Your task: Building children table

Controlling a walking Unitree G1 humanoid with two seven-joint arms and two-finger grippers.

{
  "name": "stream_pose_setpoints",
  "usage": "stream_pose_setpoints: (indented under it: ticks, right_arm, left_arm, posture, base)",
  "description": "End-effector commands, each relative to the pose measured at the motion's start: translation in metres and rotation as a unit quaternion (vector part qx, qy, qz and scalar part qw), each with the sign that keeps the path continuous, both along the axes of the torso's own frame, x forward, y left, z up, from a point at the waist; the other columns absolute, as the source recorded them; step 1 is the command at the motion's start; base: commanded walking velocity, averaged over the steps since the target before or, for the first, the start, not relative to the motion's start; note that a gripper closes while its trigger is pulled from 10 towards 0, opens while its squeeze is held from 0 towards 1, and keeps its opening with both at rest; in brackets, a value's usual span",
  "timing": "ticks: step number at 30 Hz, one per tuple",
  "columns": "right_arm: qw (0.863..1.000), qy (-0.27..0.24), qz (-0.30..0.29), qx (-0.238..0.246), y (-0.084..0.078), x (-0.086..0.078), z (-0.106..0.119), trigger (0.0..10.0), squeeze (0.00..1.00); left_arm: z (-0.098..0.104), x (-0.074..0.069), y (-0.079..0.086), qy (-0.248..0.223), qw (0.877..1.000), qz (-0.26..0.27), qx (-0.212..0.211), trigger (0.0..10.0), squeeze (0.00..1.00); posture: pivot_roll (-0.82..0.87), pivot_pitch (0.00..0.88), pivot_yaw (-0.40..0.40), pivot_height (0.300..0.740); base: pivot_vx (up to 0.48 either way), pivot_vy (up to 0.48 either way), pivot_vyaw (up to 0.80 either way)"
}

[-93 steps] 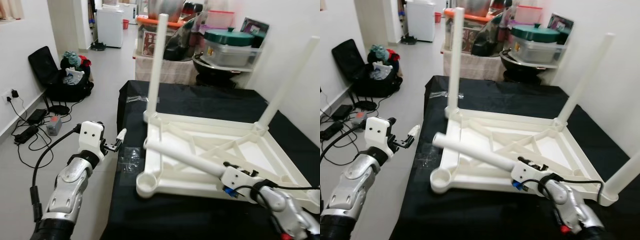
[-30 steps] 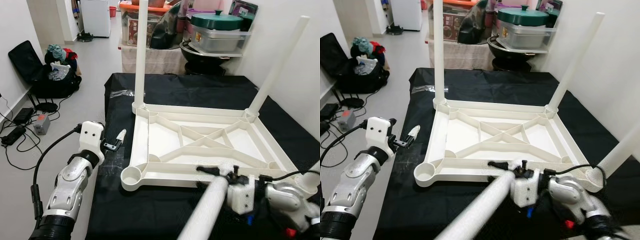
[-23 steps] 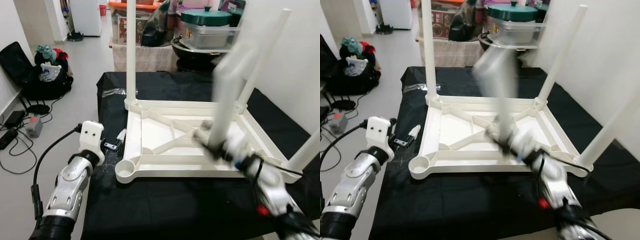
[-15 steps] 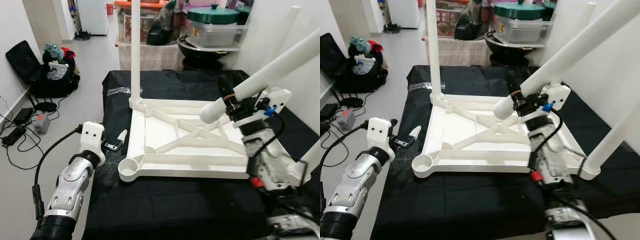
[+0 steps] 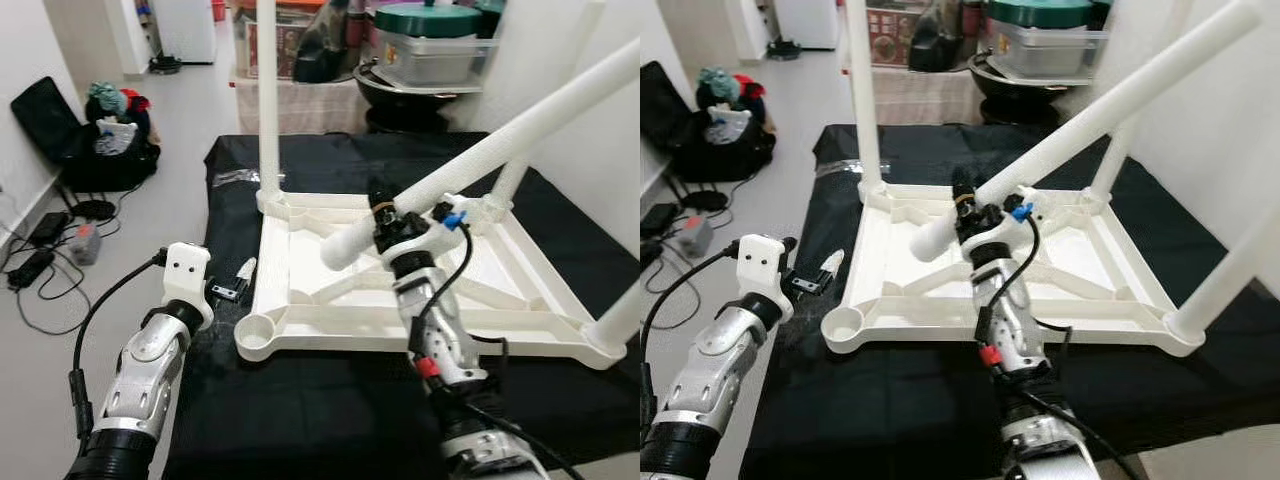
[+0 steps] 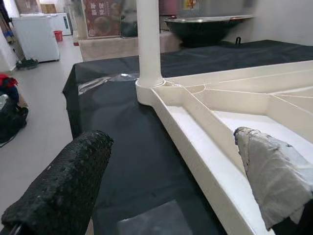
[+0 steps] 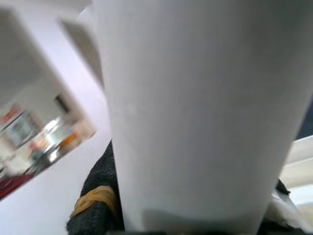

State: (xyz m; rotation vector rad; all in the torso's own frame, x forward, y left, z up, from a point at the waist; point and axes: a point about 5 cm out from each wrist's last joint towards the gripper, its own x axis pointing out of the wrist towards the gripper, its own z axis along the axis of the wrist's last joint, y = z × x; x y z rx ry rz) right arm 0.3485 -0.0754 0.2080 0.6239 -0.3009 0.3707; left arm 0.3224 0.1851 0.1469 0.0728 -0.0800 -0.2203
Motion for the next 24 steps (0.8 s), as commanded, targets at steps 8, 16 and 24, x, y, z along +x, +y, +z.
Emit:
stream_pose_setpoints:
  ticks: [8, 16, 24]
  right_arm:
    - [0.986, -0.062, -0.037, -0.153, -0.006, -0.001, -0.011, 0.0, 0.00]
    - [0.983, -0.063, -0.080, -0.151, -0.015, 0.003, -0.013, 0.0, 0.00]
    - [0.989, -0.114, -0.042, -0.087, 0.023, 0.009, 0.013, 0.0, 0.00]
  left_arm:
    - [-0.003, -0.003, 0.004, 0.001, 1.000, 0.009, 0.007, 10.0, 0.00]
    - [-0.003, -0.002, 0.003, 0.001, 1.000, 0.007, 0.008, 10.0, 0.00]
    - [-0.001, -0.002, 0.001, -0.001, 1.000, 0.005, 0.009, 10.0, 0.00]
  posture:
    - [0.09, 0.000, -0.106, 0.740]
    - [0.09, 0.000, -0.095, 0.740]
    - [0.14, 0.000, -0.120, 0.740]
  base:
    - [0.000, 0.000, 0.00]
    - [0.000, 0.000, 0.00]
    - [0.000, 0.000, 0.00]
